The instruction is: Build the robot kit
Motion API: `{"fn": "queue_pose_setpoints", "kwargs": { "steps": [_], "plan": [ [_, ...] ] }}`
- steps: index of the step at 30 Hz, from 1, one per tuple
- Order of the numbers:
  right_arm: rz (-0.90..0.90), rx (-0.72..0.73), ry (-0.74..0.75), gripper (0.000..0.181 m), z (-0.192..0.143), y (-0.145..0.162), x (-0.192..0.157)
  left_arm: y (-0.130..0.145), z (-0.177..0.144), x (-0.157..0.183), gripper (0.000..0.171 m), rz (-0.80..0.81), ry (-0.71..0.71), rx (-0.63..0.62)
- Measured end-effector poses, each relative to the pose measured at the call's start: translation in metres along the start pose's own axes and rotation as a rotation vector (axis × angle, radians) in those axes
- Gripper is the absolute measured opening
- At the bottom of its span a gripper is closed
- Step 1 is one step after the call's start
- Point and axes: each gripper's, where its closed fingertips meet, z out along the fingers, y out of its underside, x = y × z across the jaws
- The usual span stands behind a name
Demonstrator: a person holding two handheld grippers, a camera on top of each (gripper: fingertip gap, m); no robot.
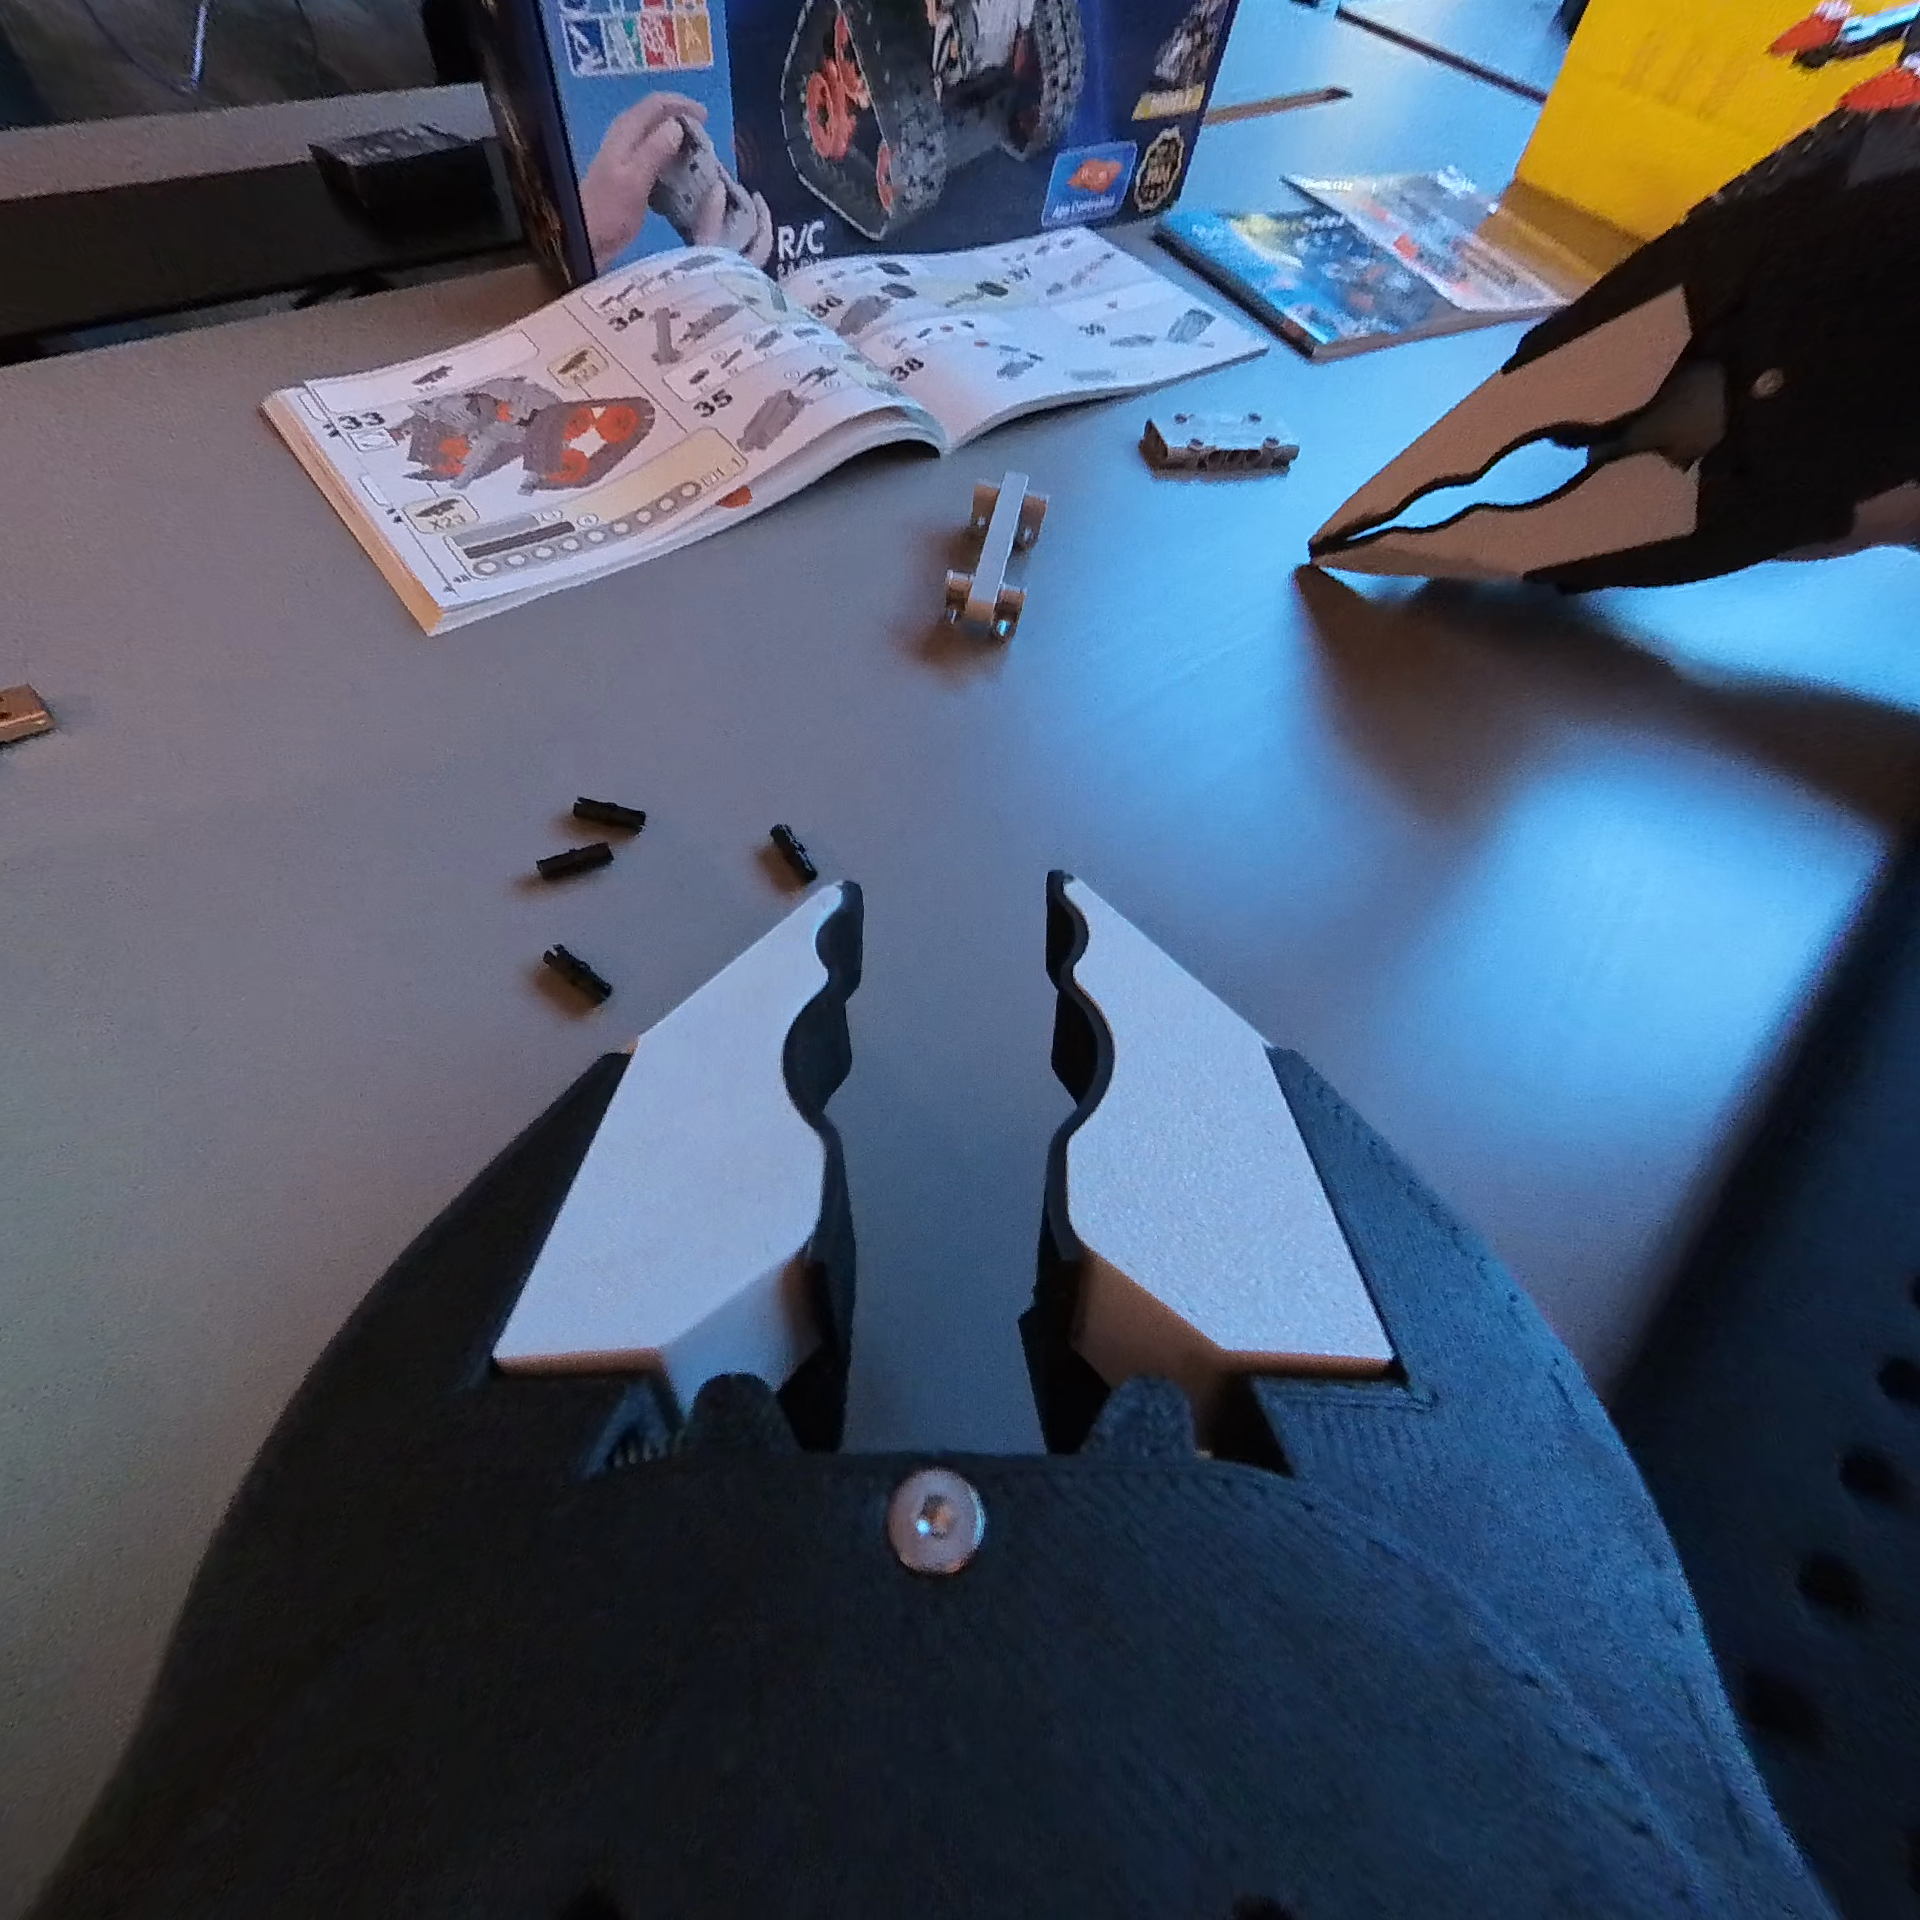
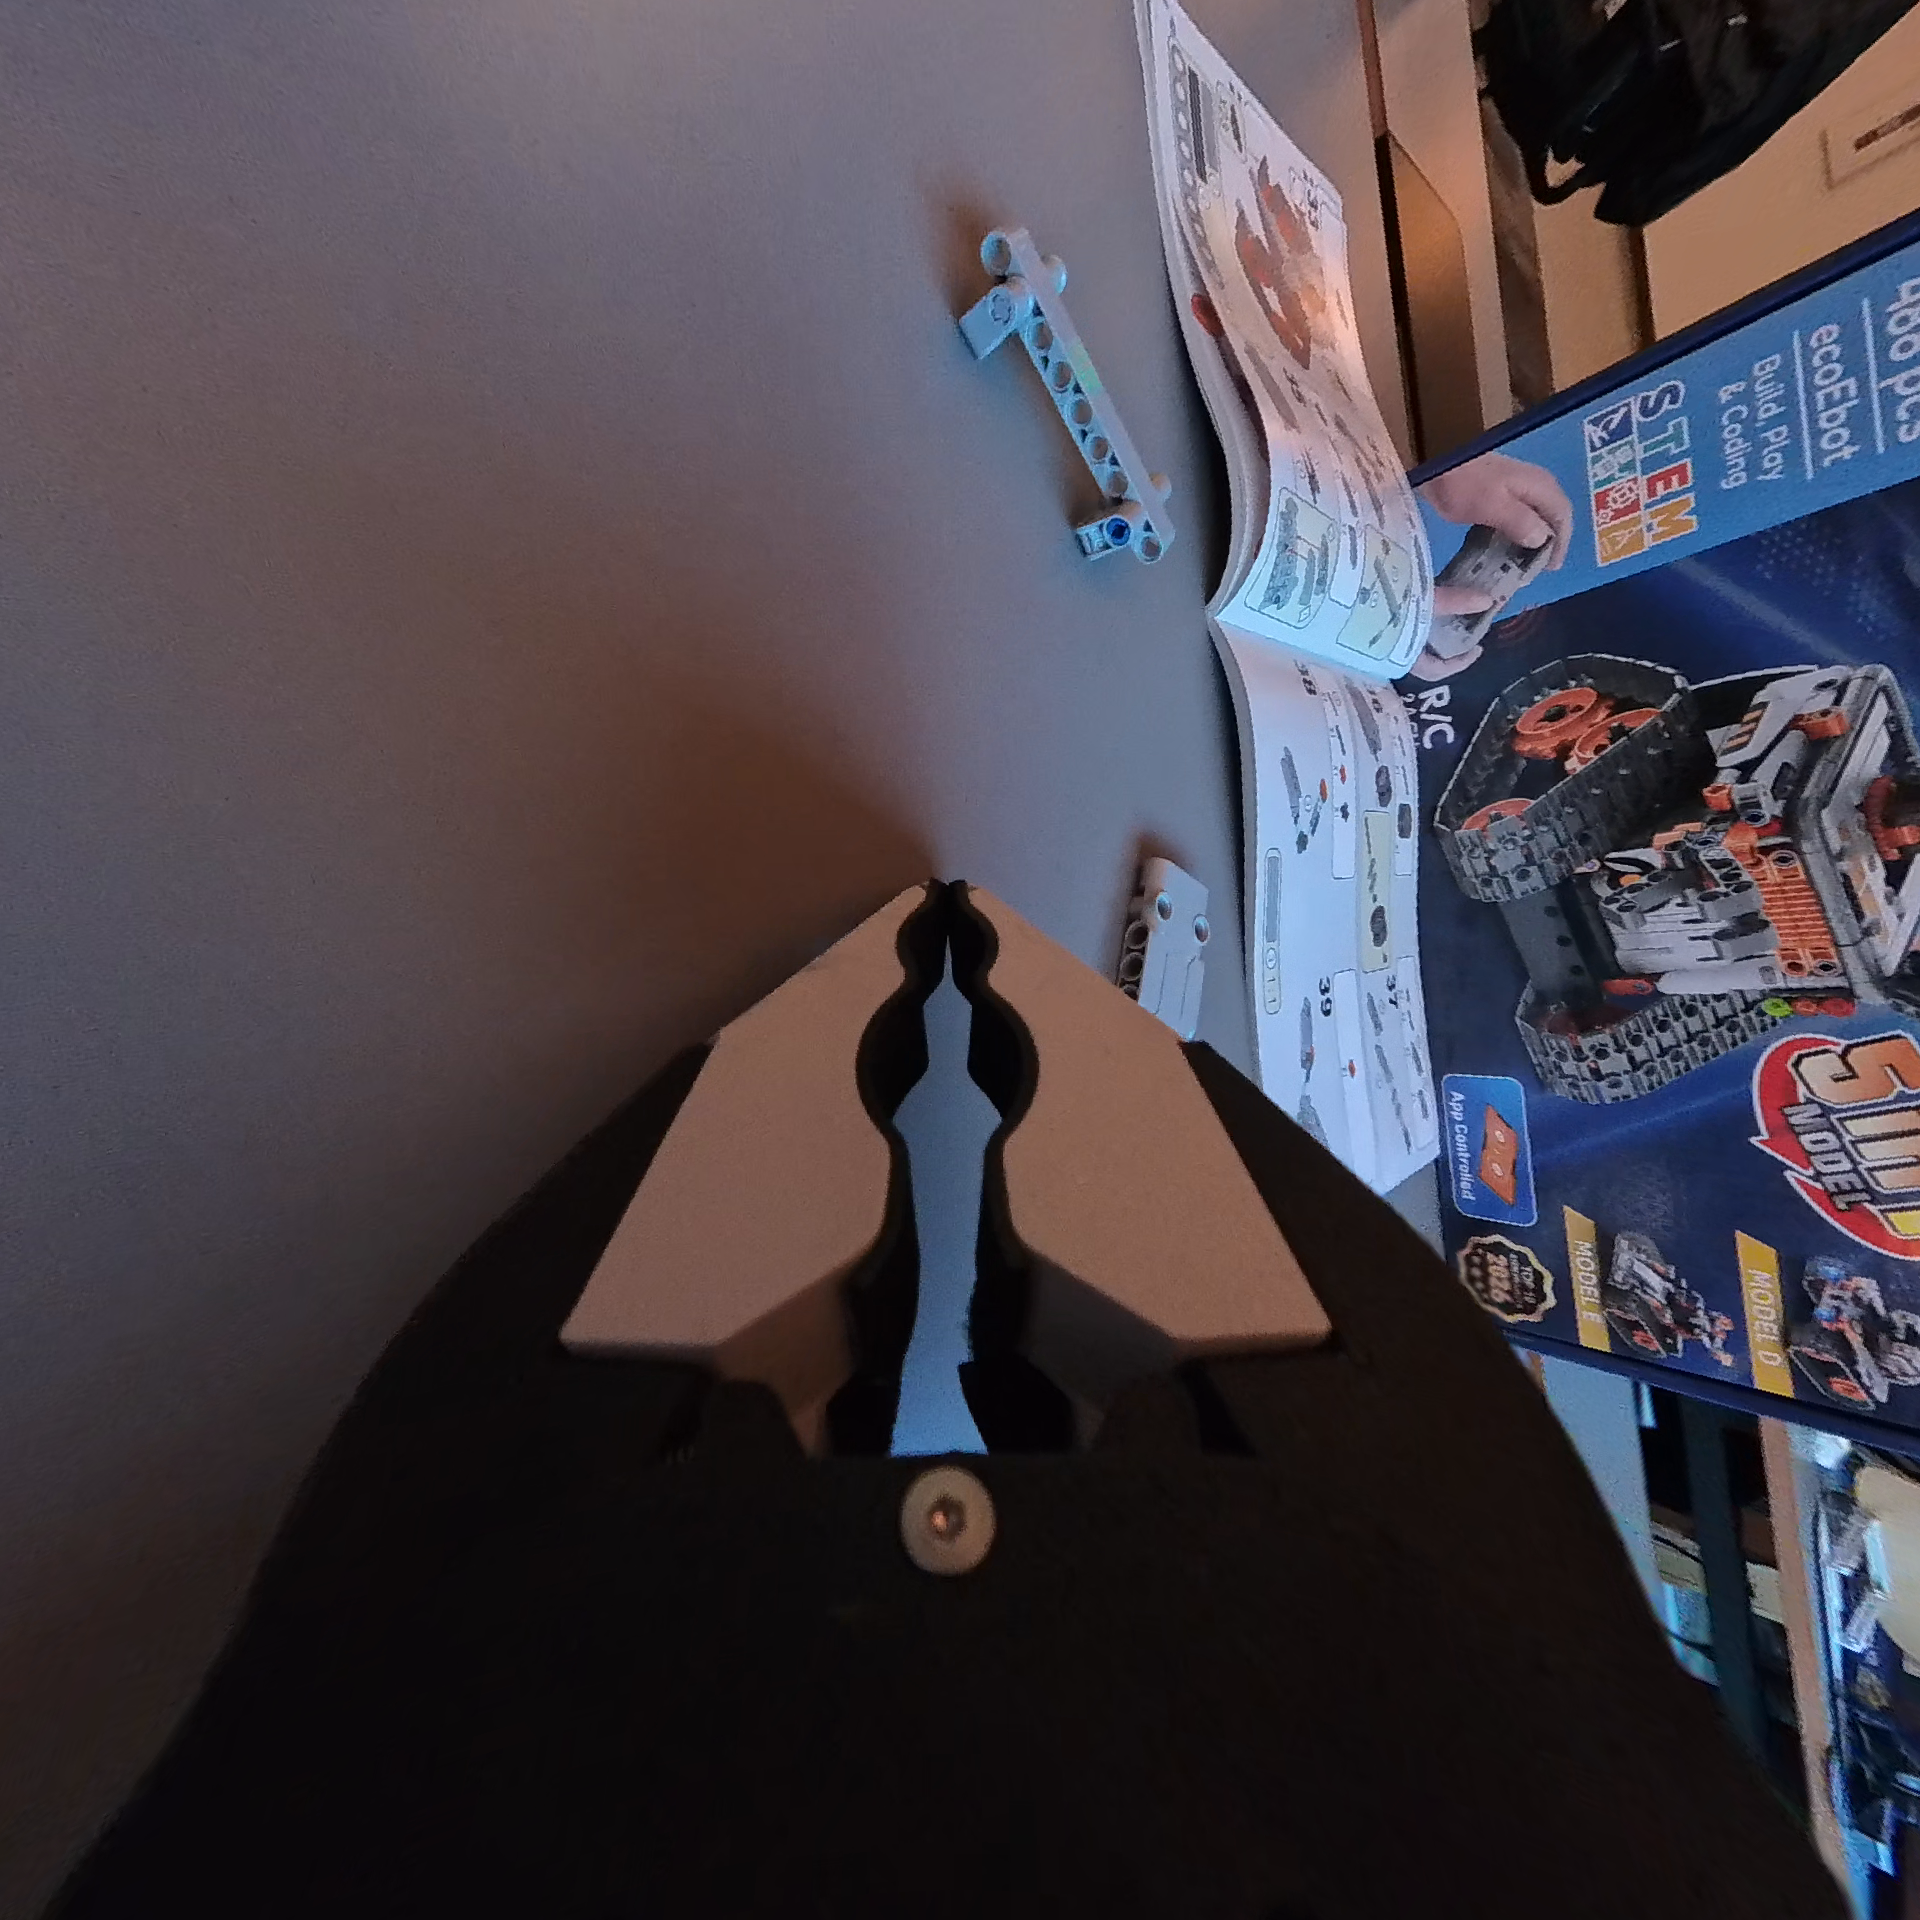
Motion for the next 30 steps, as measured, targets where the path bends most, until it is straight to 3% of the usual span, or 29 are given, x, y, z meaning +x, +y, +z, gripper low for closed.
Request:
{"fn": "queue_pose_setpoints", "kwargs": {
  "steps": [13,18,22,25,30],
  "plan": [
    [0.095,0.084,-0.040,0.000,0.000,-0.003,-0.001,0.007,0.005,0.000,0.034,0.020,-0.011,-0.053],
    [0.378,0.066,0.172,0.029,-0.007,0.032,0.060,0.007,0.005,-0.001,0.034,0.020,-0.013,-0.051],
    [0.640,0.035,0.025,0.057,0.005,0.046,0.061,0.007,0.005,-0.001,0.034,0.019,-0.016,-0.056],
    [0.692,0.002,-0.057,0.055,0.016,0.049,0.053,0.008,0.006,-0.001,0.033,0.024,-0.021,-0.061],
    [0.731,0.028,-0.162,0.034,0.023,0.045,0.051,0.010,0.007,-0.001,0.033,0.033,-0.023,-0.074]
  ]
}}
